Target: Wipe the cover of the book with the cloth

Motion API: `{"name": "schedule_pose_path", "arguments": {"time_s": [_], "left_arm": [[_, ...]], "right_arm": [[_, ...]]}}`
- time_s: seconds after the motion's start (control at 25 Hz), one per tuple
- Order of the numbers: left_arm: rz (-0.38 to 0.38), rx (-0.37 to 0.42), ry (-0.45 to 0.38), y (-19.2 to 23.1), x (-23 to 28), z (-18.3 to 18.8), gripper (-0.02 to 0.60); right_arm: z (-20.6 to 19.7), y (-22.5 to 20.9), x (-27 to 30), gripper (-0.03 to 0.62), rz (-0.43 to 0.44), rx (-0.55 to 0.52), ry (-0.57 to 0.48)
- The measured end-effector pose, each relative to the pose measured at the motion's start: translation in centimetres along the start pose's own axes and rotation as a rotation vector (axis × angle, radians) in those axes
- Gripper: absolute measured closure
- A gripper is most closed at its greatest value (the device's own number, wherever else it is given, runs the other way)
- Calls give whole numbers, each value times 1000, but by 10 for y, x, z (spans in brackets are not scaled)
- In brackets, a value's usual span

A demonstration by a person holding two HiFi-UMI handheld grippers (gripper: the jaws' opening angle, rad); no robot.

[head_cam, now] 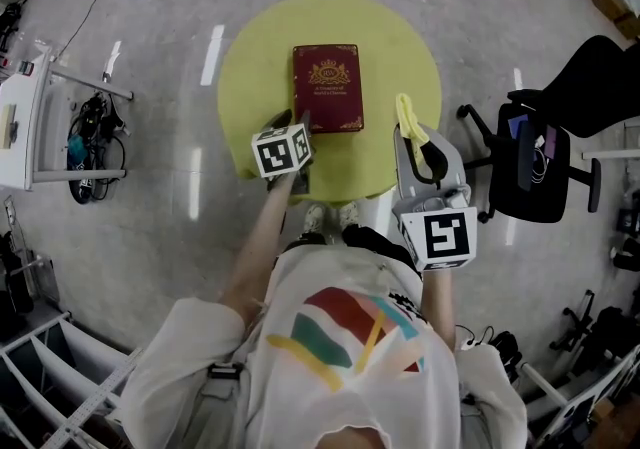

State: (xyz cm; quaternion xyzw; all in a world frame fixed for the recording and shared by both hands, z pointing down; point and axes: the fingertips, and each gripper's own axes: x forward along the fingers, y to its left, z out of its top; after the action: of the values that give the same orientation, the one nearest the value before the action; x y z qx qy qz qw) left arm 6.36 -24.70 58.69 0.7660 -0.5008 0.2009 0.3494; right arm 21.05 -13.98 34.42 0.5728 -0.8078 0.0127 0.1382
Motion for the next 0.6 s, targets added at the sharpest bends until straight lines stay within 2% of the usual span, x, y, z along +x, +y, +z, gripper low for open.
{"name": "schedule_pose_path", "arguments": {"time_s": [0.2, 0.4, 0.6], "left_arm": [[14, 8, 35, 8, 7, -10, 456], [-11, -27, 60, 7, 12, -19, 476], [-23, 6, 73, 4, 14, -20, 482]], "right_arm": [[-3, -1, 2, 565, 7, -4, 10], [-8, -1, 3, 565, 8, 4, 24], [-7, 3, 12, 565, 33, -26, 28]]}}
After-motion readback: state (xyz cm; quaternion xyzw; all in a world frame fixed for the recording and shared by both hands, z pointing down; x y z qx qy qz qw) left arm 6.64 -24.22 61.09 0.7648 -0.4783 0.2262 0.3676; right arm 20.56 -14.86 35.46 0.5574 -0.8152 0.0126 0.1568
